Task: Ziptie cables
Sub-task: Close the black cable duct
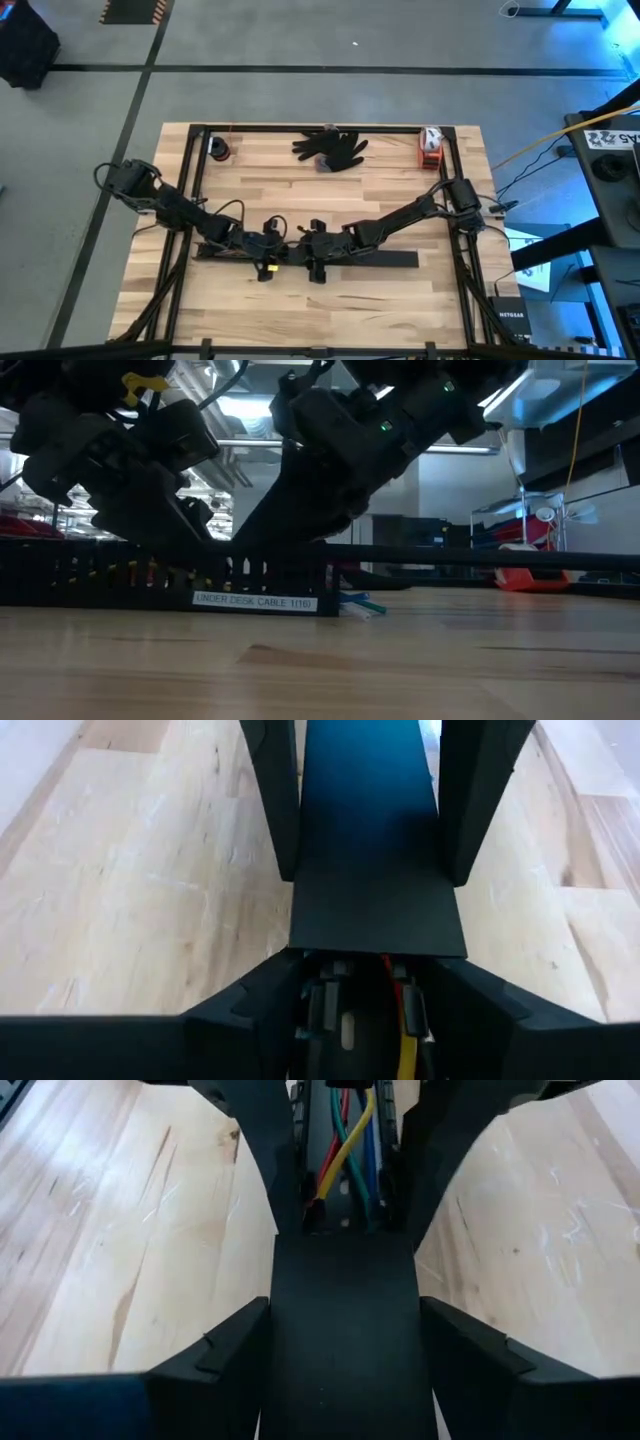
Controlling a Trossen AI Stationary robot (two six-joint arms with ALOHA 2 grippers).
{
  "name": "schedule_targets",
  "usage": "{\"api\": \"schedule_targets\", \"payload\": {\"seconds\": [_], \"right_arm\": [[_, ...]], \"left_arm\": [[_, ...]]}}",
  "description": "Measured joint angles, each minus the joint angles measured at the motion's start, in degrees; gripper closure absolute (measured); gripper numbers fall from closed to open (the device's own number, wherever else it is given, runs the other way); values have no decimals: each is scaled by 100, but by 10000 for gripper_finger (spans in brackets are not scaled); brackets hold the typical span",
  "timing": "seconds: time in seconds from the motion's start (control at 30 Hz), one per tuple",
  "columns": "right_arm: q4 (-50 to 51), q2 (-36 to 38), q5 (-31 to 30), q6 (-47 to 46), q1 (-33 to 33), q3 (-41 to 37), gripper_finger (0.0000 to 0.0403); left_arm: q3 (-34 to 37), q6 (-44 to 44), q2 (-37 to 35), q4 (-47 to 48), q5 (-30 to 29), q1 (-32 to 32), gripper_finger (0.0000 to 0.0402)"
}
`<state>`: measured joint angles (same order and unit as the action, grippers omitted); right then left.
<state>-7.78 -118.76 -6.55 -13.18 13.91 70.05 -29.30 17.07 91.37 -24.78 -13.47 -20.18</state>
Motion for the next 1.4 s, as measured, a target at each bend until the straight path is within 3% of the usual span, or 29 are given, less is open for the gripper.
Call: {"api": "schedule_targets", "payload": {"seconds": [0.3, 0.53, 0.8, 1.3, 1.4], "right_arm": [[-80, -13, -3, -16, -11, -7, 184], [-95, -20, -108, 3, -17, -22, 184], [-141, -22, -121, 8, -16, -29, 184], [-159, -22, -140, 0, -11, -32, 184], [-163, -22, -138, -1, -11, -34, 184]], "left_arm": [[-26, -77, -422, 627, 2, 0, 133], [-65, 411, -1340, 1651, 31, -13, 143], [-65, 205, -2133, 2221, 33, -18, 159], [-50, 512, -2003, 2434, 96, 349, 120], [-50, 345, -2002, 2480, 405, 290, 119]]}}
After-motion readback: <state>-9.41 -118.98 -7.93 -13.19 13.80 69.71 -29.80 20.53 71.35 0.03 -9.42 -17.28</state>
